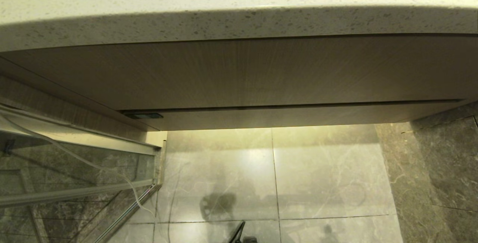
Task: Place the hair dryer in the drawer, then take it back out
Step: Pull open the drawer
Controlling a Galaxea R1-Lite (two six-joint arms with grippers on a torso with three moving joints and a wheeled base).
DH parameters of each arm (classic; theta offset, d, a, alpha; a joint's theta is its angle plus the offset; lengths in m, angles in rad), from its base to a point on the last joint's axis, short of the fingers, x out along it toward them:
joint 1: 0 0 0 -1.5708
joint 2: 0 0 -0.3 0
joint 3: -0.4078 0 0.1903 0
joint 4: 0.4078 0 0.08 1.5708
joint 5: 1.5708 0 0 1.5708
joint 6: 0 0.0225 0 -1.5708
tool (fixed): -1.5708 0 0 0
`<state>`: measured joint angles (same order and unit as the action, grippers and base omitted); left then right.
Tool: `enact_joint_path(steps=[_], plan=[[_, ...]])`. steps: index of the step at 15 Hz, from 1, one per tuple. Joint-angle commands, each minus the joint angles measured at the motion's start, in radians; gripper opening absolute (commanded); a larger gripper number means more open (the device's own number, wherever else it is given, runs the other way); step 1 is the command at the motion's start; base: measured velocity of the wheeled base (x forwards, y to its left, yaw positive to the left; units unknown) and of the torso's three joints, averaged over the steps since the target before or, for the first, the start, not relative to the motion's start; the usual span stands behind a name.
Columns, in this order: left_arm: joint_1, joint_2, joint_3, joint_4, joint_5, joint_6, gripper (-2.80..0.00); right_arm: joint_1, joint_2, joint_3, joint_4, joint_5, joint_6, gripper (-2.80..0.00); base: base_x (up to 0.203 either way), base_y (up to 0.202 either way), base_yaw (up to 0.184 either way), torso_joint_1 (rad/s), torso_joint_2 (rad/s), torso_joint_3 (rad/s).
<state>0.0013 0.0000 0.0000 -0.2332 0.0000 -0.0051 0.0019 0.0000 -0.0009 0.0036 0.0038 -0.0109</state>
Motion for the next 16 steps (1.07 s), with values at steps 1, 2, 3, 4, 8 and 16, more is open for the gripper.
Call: enact_joint_path(steps=[1,2,3,4,8,16], plan=[[0.000,0.000,0.040,-0.002,0.000,0.000,-2.80,0.001,-0.002,0.002,-0.002,0.001,0.005,-2.80,0.000,0.000,0.000,0.000,0.00,0.000],[0.000,0.000,0.040,-0.002,0.000,-0.001,-2.80,0.000,-0.001,0.002,-0.005,0.000,-0.004,-2.80,0.000,0.000,0.000,0.000,0.00,0.000],[0.000,0.000,0.040,-0.002,0.000,0.001,-2.80,0.000,-0.001,0.001,0.003,0.006,-0.026,-2.80,0.000,0.000,0.000,0.000,0.00,0.000],[0.000,0.000,0.040,-0.002,0.000,-0.001,-2.80,0.000,-0.002,0.002,-0.004,0.011,-0.062,-2.80,0.000,0.000,0.000,0.000,0.00,0.000],[0.000,0.000,0.040,-0.002,0.000,0.000,-2.80,0.000,0.020,-0.108,0.012,0.016,-0.086,-2.80,0.000,0.000,0.000,0.000,0.00,0.000],[0.000,0.000,0.040,-0.002,0.000,-0.001,-2.80,0.007,0.621,-1.603,0.925,0.114,-0.052,-2.80,0.000,0.000,0.000,0.000,0.00,0.000]])
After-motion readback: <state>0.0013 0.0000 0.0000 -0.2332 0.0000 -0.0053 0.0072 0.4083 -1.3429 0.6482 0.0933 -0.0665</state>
